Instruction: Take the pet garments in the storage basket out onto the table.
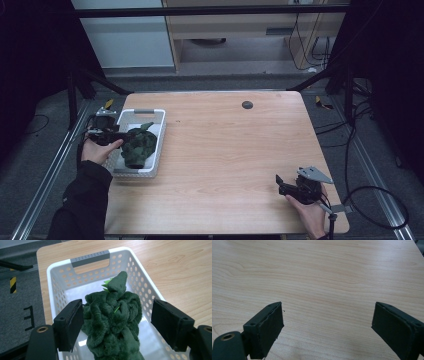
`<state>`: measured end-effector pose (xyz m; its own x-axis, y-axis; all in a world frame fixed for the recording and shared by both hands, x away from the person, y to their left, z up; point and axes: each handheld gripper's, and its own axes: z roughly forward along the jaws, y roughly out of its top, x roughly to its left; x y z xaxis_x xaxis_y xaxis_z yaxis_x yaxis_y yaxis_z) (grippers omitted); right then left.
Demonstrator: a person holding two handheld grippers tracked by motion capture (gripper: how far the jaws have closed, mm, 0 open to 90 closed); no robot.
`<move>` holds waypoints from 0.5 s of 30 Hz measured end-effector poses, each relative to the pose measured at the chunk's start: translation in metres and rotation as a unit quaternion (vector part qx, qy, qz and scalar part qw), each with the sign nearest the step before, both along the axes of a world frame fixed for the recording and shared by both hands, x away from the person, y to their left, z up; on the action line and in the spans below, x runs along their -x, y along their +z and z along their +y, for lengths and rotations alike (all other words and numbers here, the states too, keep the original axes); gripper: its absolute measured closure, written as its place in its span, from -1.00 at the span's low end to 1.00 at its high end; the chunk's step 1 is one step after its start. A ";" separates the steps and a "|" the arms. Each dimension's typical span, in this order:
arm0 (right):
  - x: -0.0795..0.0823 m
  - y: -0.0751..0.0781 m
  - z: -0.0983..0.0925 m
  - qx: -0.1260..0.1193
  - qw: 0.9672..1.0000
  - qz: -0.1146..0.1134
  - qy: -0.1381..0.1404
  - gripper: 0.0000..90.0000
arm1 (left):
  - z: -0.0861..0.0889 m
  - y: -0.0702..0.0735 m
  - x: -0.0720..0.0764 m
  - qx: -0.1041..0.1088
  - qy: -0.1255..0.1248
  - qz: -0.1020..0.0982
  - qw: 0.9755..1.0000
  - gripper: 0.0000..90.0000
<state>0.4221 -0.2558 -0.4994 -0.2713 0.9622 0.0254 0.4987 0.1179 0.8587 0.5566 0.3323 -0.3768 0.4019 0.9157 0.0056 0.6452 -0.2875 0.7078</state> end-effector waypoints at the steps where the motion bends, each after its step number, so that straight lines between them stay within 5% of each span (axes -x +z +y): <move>1: 0.000 0.000 0.000 0.001 1.000 0.001 0.000 -0.78 | 0.000 0.000 -0.001 -0.001 -0.001 0.002 1.000 -0.45; 15: 0.000 -0.001 0.000 0.001 1.000 0.004 0.000 -0.78 | -0.005 -0.006 -0.017 -0.024 -0.008 0.022 0.999 -0.59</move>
